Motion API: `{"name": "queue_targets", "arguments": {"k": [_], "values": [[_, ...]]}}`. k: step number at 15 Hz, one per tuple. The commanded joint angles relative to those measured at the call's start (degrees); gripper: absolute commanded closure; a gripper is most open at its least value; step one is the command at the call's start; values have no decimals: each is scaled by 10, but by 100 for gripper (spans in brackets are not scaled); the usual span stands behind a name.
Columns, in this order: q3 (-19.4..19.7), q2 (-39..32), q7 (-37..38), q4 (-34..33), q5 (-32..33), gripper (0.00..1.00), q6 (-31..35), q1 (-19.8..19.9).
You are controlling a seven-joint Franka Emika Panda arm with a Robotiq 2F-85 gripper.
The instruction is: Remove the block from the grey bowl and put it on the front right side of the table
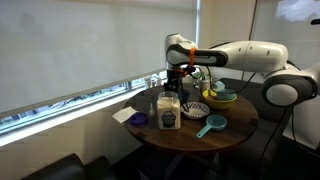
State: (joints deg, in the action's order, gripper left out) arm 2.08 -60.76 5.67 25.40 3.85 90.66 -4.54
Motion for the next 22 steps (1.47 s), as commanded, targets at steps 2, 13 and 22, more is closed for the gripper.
{"name": "queue_targets", "arguments": {"k": [2,13,22], "values": [[-32,3,-59,9,-36,50,8,29],[-40,-11,-101,7,-48,47,33,39],[-30,-13,-90,11,-39,91,36,35]]}}
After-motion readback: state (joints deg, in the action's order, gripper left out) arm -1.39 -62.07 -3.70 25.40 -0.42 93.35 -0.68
